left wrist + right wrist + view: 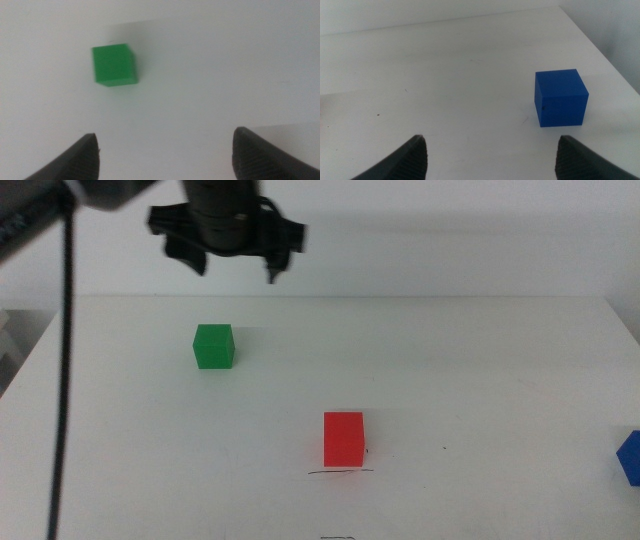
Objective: Stack red cubes first, then green, then blue cubes in a specific spot.
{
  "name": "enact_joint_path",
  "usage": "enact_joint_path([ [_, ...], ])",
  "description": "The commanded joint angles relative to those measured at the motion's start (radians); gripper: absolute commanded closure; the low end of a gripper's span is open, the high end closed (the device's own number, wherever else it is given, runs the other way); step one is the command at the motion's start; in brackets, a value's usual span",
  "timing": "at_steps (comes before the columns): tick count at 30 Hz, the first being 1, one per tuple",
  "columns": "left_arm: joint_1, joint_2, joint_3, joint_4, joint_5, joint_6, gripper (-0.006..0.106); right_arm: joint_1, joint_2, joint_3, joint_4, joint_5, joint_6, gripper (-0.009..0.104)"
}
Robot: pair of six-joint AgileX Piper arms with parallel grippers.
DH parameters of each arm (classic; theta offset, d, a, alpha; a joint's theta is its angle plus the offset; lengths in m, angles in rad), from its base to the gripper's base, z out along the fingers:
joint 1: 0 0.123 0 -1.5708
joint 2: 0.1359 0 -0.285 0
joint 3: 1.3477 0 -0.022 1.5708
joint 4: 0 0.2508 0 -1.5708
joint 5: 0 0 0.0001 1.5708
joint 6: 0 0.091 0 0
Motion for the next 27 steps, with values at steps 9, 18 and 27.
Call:
enact_joint_path([
  [9, 0.259, 0.068, -0.031, -0.186, -0.133, 0.152, 0.012, -0.008, -0.006, -0.010, -0.008, -0.072, -0.011, 0.030],
  [18, 0.293, 0.229, -0.031, -0.193, -0.331, 0.173, 0.012, -0.008, -0.006, -0.010, -0.007, -0.072, -0.011, 0.030],
  [27, 0.297, 0.310, -0.031, -0.193, -0.379, 0.173, 0.012, -0.008, -0.006, -0.010, -0.007, -0.072, -0.011, 0.030],
])
